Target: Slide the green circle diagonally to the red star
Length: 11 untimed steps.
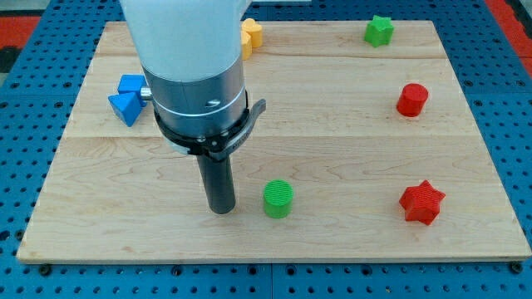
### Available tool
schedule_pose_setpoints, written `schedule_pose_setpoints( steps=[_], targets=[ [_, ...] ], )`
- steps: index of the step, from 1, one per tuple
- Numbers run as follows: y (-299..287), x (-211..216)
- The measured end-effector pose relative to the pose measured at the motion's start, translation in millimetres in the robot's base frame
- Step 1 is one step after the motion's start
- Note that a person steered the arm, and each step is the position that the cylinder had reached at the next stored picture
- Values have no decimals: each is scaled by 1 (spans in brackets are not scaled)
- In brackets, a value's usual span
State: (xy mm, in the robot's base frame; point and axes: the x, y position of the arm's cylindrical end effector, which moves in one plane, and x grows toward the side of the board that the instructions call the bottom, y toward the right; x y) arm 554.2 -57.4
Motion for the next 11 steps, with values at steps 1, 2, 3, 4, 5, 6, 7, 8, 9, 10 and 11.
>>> schedule_pose_setpoints(
  steps=[1, 2, 3, 4, 5, 6, 7, 8, 9, 10, 11],
  targets=[
    [5, 7],
    [29, 17],
    [44, 17],
    [60, 17],
    [61, 17],
    [65, 17],
    [86, 5],
    [97, -14],
    [105, -30],
    [113, -43],
    [125, -52]
  ],
)
